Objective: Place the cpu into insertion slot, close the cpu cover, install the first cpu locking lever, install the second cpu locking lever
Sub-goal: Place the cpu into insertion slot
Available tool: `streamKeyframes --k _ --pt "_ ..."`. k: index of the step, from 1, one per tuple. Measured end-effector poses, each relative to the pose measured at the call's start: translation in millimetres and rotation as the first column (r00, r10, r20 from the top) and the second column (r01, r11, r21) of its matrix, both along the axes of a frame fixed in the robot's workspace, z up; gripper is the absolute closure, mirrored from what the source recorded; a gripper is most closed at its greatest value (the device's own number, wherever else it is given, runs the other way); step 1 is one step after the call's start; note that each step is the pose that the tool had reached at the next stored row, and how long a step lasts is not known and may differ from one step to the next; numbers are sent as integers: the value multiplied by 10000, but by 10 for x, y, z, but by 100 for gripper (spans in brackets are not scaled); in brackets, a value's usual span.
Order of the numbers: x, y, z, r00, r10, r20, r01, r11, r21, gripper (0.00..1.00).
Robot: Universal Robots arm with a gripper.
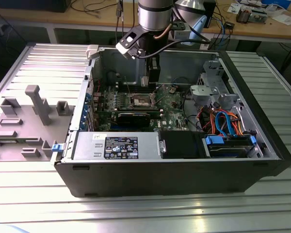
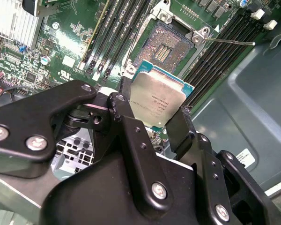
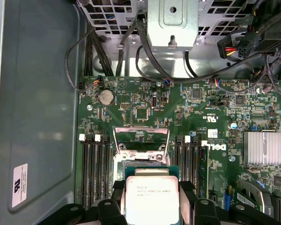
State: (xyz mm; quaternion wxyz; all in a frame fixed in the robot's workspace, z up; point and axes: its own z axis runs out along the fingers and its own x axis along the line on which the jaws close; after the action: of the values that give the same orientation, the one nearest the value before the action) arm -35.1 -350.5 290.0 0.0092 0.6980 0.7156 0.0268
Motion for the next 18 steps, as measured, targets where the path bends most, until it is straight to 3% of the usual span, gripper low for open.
streamKeyframes --k 10,18 --pt "-39 6 -166 10000 -57 7 57 10000 1 46" --pt "-45 6 -182 10000 -57 7 57 10000 0 46"
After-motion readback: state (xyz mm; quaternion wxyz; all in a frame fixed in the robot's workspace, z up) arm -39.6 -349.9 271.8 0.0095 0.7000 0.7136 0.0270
